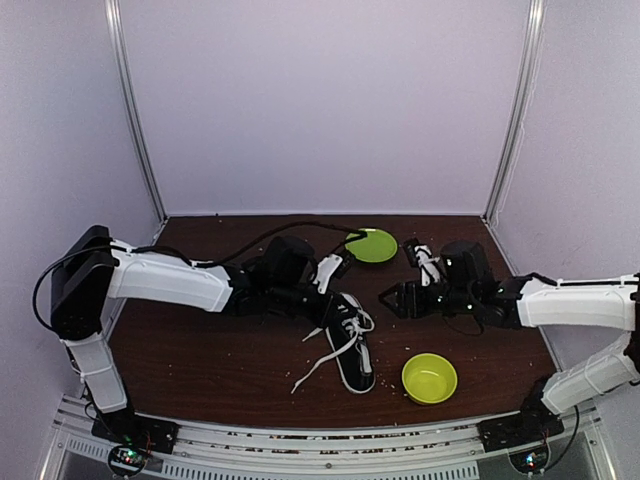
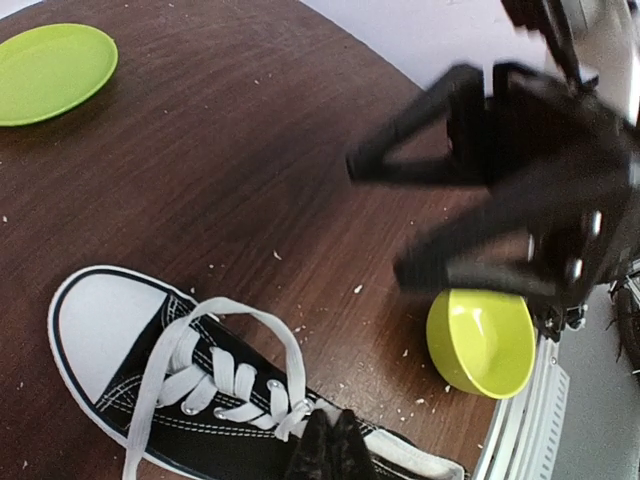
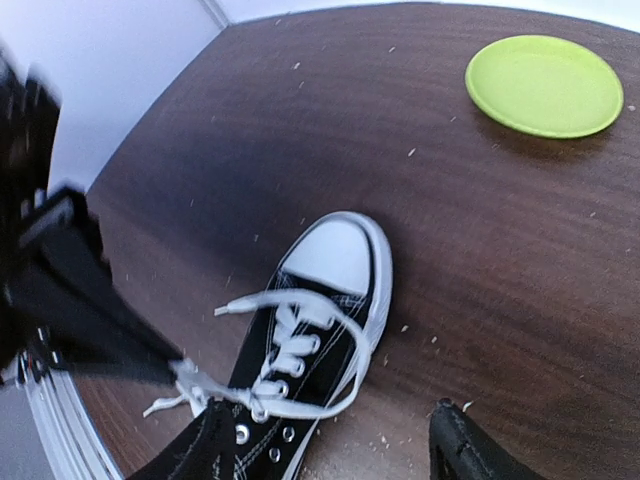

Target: Tie the shoes

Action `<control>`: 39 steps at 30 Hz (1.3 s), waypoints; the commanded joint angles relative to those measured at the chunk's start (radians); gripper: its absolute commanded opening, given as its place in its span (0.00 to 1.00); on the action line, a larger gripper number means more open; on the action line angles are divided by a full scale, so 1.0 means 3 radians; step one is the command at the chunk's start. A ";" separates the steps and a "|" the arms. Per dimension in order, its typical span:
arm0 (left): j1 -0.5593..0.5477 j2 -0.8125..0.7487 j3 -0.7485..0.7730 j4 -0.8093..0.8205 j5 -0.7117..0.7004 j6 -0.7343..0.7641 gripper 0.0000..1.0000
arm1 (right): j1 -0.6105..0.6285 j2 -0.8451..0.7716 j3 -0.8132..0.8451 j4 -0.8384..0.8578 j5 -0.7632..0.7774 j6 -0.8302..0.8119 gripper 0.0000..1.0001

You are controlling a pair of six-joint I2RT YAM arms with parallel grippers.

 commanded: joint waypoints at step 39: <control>-0.0001 0.0161 0.0312 -0.0357 -0.0076 -0.0097 0.00 | 0.0685 0.1002 0.0152 0.0906 0.0191 -0.0446 0.14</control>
